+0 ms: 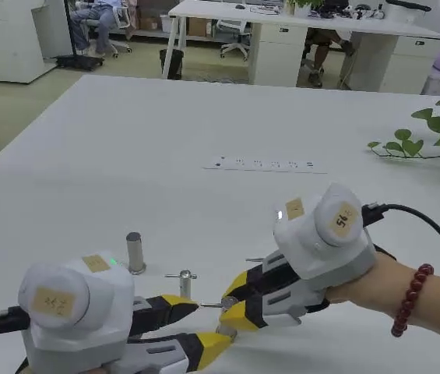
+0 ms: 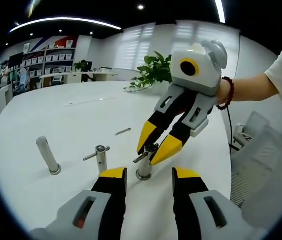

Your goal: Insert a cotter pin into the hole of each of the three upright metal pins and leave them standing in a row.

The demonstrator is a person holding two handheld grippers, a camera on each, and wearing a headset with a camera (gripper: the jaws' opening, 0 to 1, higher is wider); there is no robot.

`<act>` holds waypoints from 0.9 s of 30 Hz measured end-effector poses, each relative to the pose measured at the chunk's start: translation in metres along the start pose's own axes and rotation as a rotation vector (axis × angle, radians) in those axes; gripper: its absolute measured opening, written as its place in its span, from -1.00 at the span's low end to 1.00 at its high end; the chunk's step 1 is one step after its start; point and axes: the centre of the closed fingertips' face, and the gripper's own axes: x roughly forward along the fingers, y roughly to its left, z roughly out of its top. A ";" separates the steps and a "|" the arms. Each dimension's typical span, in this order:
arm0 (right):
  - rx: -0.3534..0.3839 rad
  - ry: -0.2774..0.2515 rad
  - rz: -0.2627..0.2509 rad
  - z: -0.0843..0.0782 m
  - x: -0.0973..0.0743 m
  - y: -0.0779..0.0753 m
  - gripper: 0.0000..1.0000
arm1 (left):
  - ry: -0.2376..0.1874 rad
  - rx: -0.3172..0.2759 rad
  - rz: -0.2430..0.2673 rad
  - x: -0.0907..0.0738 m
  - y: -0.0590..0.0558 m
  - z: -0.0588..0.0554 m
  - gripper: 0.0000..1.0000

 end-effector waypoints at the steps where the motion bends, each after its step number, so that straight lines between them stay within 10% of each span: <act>1: 0.002 -0.002 -0.005 0.000 0.000 -0.001 -0.73 | 0.003 0.009 0.006 -0.001 0.001 0.000 -0.30; 27: -0.012 0.016 -0.021 -0.003 -0.005 -0.033 -0.74 | -0.018 0.051 -0.002 -0.017 -0.003 0.009 -0.20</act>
